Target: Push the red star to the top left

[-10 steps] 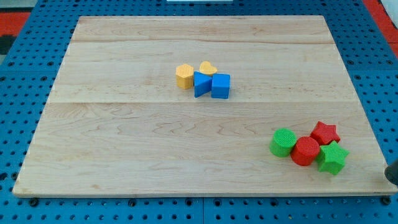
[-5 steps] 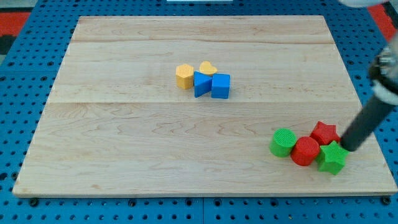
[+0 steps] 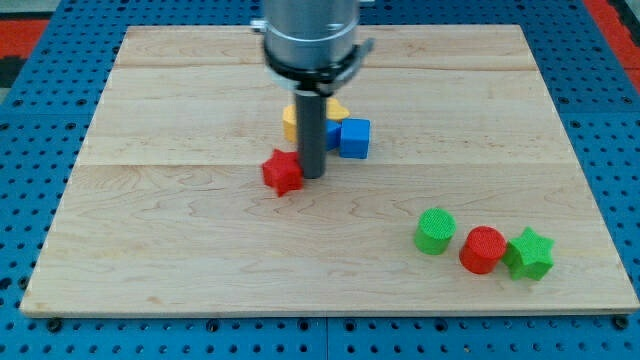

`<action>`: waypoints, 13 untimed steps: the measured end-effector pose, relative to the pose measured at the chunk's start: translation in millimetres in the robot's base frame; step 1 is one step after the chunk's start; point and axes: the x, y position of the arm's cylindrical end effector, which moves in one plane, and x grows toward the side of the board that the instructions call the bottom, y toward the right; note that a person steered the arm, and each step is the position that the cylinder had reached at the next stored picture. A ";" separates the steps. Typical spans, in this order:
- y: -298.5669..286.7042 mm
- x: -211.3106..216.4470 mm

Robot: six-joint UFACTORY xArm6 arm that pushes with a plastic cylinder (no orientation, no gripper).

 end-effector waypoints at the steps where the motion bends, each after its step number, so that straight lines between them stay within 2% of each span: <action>1: -0.5 18.7; 2: -17.9 19.6; 3: -62.8 16.5; 4: -78.1 -18.4; 5: -83.6 8.4; 6: -114.3 11.0; 7: -154.1 -58.8; 8: -166.3 -87.2; 9: -184.3 -63.9; 10: -230.7 -91.5; 11: -242.5 -140.0; 12: -242.5 -97.2; 13: -274.1 -94.2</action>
